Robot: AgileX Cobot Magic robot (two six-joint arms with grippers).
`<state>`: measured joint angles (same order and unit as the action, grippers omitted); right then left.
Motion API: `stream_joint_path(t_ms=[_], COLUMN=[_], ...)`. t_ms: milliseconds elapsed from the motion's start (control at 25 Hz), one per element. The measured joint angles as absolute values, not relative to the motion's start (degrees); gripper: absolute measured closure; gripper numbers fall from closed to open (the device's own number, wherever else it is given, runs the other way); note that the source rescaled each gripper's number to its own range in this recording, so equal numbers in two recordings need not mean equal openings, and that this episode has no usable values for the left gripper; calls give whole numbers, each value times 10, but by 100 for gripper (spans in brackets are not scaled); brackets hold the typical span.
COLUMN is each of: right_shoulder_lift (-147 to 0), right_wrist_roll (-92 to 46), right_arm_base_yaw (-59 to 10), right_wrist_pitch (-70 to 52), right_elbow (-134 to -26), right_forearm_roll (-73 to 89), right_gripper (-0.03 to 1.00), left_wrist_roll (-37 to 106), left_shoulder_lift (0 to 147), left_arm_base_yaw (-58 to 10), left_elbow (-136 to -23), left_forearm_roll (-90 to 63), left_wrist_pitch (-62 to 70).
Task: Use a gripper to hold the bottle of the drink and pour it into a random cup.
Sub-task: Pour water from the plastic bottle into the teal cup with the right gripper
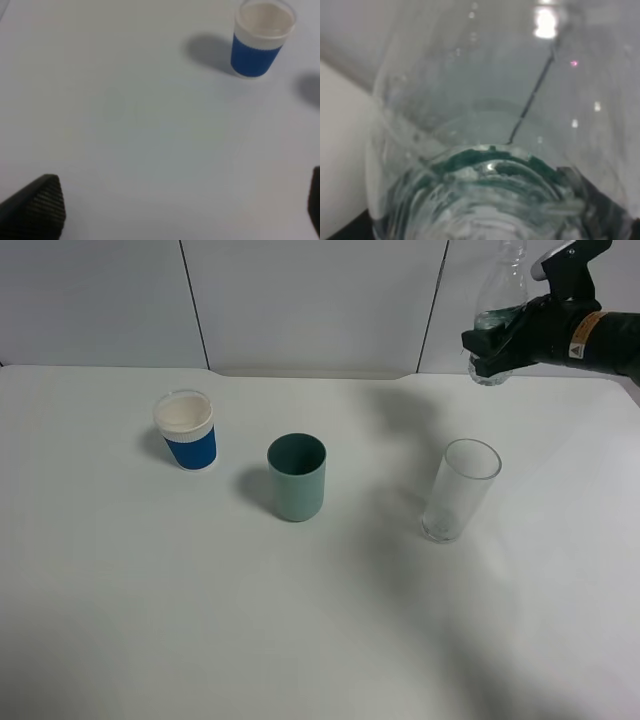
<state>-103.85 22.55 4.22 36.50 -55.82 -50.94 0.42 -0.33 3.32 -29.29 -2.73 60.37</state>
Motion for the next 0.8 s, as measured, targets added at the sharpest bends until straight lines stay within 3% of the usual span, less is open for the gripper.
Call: stream_joint_path(t_ms=[800], right_shoulder_lift=[-891], right_wrist_roll=[215], right_arm_base_yaw=[42], right_wrist_pitch=[277], right_elbow=[-455], right_forearm_roll=[-685], right_gripper=[97], left_wrist_roll=[4], left_shoulder_lift=[-3], left_arm_base_yaw=[33], left_elbow=[-293], left_forearm_roll=[-27], left_wrist_pitch=[604])
